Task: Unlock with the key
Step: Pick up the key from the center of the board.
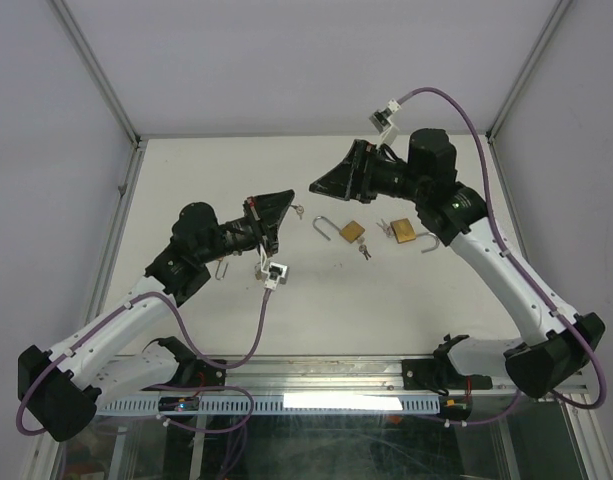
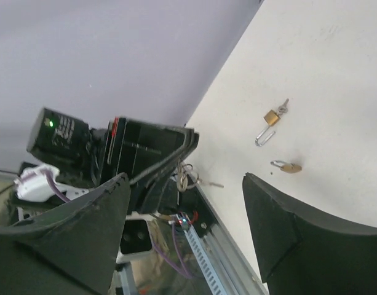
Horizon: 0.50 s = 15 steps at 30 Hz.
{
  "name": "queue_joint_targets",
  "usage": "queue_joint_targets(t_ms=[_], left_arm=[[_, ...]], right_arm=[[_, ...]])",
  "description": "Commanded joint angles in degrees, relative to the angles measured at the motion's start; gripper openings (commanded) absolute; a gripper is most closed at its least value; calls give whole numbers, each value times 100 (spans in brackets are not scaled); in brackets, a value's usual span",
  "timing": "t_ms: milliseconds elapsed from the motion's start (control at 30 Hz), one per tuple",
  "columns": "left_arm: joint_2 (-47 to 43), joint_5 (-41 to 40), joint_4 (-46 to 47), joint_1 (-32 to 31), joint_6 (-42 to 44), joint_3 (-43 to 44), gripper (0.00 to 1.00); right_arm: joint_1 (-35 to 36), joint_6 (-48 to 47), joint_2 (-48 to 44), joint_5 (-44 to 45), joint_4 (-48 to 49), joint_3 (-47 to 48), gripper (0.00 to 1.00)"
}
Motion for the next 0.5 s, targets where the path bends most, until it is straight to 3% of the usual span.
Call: queue_joint_targets(t_ms=[0,233,467], left_arm=[[-109,-46,1183,-63,1538,-170,0],[-107,-3,1203,-91,1825,-228,0],[-177,187,958,-91,1996,-175,0]], right_arm=[[141,795,309,80,1097,244,74],[419,835,744,-536,1614,314,56],[406,933,688,-1179,2616,-44,58]])
